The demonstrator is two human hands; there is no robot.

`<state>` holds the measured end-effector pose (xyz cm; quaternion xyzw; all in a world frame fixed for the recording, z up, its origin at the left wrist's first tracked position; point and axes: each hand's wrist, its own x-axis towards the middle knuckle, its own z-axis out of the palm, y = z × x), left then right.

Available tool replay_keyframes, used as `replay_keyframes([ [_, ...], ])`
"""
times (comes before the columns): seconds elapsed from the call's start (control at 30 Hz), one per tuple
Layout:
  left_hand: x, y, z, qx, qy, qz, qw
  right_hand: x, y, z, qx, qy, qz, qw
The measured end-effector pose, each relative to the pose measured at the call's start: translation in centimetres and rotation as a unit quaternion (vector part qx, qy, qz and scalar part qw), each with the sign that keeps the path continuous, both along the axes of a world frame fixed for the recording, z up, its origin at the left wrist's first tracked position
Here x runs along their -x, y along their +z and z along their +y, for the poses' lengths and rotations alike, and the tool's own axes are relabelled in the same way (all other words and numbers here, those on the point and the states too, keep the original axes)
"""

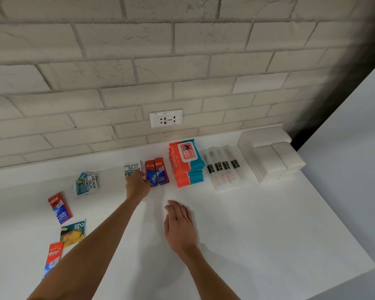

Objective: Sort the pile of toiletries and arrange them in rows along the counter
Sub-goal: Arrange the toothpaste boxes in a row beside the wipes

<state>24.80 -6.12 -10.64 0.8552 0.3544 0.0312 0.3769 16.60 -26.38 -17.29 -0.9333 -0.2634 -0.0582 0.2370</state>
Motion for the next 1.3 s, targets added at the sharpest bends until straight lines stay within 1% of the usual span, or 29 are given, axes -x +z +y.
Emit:
replay_keyframes([
  [0.1,0.4,0.3,-0.1,-0.045,-0.047,0.005,0.998,0.0,0.1,0.0,0.004,0.000,-0.003,1.000],
  [0.23,1.0,0.3,0.0,-0.118,-0.112,0.026,0.986,-0.1,0.0,0.0,0.008,0.002,-0.006,1.000],
  [0.37,1.5,-0.6,0.5,-0.144,-0.182,0.036,0.972,0.0,0.1,0.0,0.013,-0.001,-0.006,1.000],
  [0.43,1.6,-0.9,0.6,-0.146,-0.197,0.038,0.969,0.0,0.2,0.0,0.016,-0.001,-0.006,1.000],
  [0.83,1.0,-1.0,0.4,-0.150,-0.208,0.031,0.966,0.0,0.3,0.0,0.000,0.001,0.006,1.000],
  [1.13,0.4,-1.2,0.4,-0.158,-0.207,0.041,0.965,-0.1,0.2,0.0,0.011,0.003,-0.004,1.000],
  [1.3,0.5,-0.8,0.5,-0.146,-0.211,0.037,0.966,-0.1,0.2,0.1,0.021,0.003,-0.014,1.000],
])
